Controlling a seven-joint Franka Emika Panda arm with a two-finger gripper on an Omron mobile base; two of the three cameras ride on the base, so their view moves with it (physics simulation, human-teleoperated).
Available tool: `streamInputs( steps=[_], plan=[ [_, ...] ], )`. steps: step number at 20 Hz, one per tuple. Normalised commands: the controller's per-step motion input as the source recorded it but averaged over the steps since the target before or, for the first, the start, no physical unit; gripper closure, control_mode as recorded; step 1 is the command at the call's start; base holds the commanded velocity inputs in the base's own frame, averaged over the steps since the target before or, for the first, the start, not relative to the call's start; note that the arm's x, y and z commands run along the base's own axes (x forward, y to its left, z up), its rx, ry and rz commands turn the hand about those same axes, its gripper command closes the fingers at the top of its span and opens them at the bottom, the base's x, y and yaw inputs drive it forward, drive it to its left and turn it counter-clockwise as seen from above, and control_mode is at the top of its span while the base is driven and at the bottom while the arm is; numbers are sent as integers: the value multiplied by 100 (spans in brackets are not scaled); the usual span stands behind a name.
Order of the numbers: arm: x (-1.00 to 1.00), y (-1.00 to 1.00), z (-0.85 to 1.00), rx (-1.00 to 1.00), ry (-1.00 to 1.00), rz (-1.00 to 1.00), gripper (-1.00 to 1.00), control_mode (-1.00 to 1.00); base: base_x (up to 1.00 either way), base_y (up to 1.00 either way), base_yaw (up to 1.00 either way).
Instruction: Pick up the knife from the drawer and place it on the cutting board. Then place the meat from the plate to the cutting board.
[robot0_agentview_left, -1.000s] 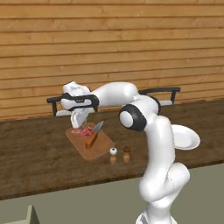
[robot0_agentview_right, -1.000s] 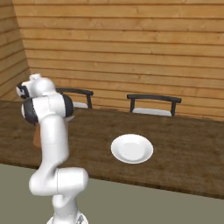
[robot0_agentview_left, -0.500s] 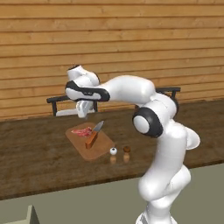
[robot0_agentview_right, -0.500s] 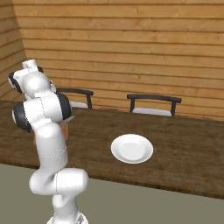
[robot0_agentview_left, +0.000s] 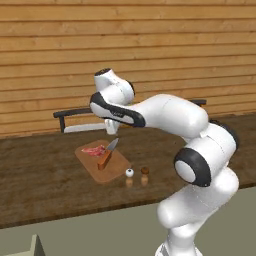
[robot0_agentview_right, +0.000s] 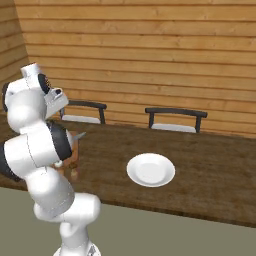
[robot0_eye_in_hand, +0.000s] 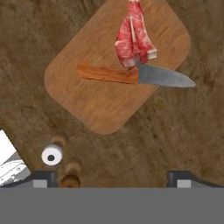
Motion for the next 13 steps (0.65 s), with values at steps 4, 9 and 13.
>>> streamInputs(
  steps=[4,9,13],
  plan=[
    [-72,-100,26,6,-11,0,-100,-100,0,0,0],
    [-70,-100,33,5,-11,-1,-100,-100,0,0,0],
    [-73,-100,22,7,-12,0,-100,-100,0,0,0]
  ],
)
